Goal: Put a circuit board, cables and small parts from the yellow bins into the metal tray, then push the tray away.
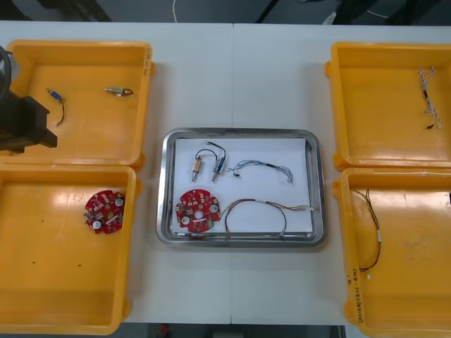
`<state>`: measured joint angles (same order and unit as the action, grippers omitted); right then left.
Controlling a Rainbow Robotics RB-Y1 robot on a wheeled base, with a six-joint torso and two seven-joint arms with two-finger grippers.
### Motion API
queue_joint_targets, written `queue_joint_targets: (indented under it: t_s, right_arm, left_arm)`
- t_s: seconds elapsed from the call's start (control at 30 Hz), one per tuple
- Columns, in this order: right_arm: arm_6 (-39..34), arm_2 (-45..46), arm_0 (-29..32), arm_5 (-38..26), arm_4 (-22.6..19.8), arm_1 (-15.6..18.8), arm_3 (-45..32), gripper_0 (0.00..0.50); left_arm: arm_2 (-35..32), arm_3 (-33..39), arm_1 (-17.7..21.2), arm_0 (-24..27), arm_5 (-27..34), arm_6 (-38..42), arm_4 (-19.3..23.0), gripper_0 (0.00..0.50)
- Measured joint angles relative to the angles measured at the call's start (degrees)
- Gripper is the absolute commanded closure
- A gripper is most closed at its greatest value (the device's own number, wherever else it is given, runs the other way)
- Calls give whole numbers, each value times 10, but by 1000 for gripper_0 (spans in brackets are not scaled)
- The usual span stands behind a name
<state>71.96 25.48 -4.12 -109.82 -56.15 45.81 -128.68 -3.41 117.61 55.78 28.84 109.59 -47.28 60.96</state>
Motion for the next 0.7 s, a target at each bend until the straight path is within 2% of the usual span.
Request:
queue_joint_targets:
  t_s: [0.33, 0.7]
  right_arm:
    - [0, -60, -63, 0, -70, 34, -4, 0]
    - [0, -206, -180, 0, -83, 43, -48, 0]
  left_arm:
    - [-70, 19, 12, -86, 0, -17, 14, 0]
    - [-109, 46, 24, -155, -15, -62, 22, 0]
